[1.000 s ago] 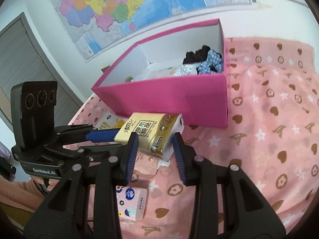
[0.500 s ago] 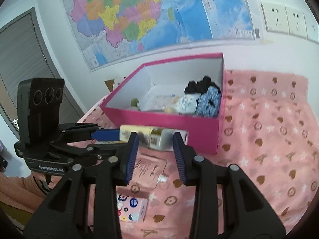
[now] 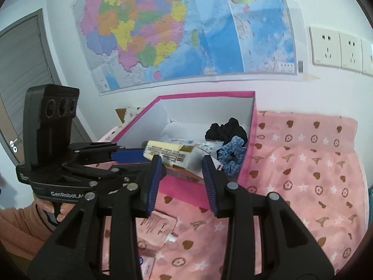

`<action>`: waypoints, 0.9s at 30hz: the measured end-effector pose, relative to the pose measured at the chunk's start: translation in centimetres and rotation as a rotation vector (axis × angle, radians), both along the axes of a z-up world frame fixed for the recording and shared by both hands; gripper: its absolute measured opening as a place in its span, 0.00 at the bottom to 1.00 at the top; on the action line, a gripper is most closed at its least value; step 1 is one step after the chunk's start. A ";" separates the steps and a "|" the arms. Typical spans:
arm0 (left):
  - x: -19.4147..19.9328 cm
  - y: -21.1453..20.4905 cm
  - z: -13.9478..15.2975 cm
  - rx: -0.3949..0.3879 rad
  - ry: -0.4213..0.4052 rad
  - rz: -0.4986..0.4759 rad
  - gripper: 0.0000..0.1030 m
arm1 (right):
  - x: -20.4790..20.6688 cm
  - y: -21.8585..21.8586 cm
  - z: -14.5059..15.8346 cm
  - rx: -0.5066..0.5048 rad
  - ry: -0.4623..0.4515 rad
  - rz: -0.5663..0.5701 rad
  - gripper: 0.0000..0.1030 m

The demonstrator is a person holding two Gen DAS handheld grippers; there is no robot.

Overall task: Organize soft objects
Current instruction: 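Carry the tissue pack into the pink box and open the right gripper, then grasp the pink pouch by its white spout with the right gripper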

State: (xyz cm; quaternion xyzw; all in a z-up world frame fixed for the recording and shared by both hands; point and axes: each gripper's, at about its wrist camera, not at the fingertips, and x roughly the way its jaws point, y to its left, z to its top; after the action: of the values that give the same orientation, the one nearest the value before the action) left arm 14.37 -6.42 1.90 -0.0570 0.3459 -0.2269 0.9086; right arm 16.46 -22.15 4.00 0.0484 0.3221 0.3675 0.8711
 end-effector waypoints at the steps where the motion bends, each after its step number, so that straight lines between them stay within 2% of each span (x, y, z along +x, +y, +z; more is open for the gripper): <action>1: 0.3 0.0 -0.1 0.002 0.004 0.002 0.39 | 0.3 0.0 -0.2 0.004 0.011 -0.002 0.38; 5: 2.2 -0.2 -0.9 0.014 0.043 0.015 0.39 | 2.4 0.0 -1.3 0.002 0.066 -0.027 0.38; 8: 3.8 0.3 -1.9 -0.013 0.102 0.053 0.50 | 3.4 0.1 -1.8 -0.004 0.095 -0.071 0.42; 12: 4.3 1.2 -3.0 -0.024 0.124 0.112 0.52 | 3.0 -0.1 -1.8 -0.002 0.071 -0.093 0.44; 20: 0.7 3.1 -2.6 -0.009 0.045 0.122 0.53 | -0.1 -0.6 -2.3 0.007 0.054 -0.047 0.44; 25: -2.9 4.4 -2.2 -0.002 -0.011 0.127 0.57 | -1.6 -0.6 -3.3 0.014 0.093 -0.006 0.45; 27: -4.1 4.9 -2.0 -0.021 -0.010 0.119 0.59 | -2.2 -0.3 -3.7 0.017 0.106 0.017 0.45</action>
State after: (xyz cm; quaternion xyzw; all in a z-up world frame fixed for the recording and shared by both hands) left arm 10.28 -1.52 -0.13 -0.0858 0.3351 -0.1762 0.9216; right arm 14.23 -22.44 0.26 0.0725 0.3649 0.3746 0.8493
